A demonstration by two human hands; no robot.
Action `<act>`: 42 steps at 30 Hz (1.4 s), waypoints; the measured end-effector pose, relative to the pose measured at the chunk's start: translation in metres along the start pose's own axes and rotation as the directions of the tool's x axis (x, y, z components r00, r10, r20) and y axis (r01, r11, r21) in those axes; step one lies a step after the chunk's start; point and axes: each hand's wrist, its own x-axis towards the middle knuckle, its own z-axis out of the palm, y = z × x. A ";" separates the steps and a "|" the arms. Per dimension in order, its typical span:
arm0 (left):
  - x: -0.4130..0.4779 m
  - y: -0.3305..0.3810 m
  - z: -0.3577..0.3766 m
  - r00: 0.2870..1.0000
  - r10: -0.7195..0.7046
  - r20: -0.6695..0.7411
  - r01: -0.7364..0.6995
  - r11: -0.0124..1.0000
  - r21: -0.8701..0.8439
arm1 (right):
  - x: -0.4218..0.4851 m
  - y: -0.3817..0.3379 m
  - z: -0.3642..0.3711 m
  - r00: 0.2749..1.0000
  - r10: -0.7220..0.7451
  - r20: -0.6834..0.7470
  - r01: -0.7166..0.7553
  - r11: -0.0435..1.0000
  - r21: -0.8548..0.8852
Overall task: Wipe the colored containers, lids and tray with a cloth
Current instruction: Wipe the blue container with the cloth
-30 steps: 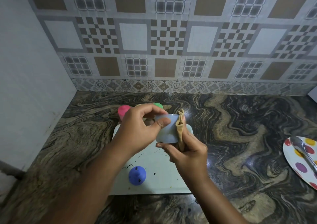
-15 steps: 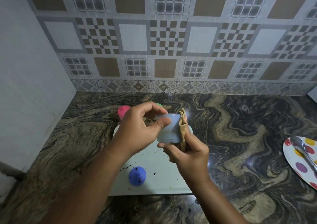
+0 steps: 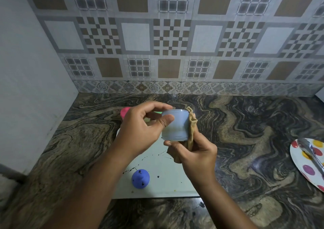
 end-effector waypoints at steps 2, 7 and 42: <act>-0.001 0.001 0.003 0.997 -0.078 0.009 0.079 0.989 -0.122 | -0.003 -0.001 0.003 0.997 0.077 0.013 -0.078 0.996 0.040; 0.000 -0.001 0.005 0.993 -0.115 -0.039 0.113 0.991 -0.067 | -0.007 -0.003 0.009 0.983 -0.178 0.054 0.180 0.983 -0.032; 0.005 0.007 -0.007 0.973 -0.196 0.122 0.222 0.937 -0.270 | -0.005 -0.004 0.006 0.982 -0.188 -0.022 0.186 0.981 -0.059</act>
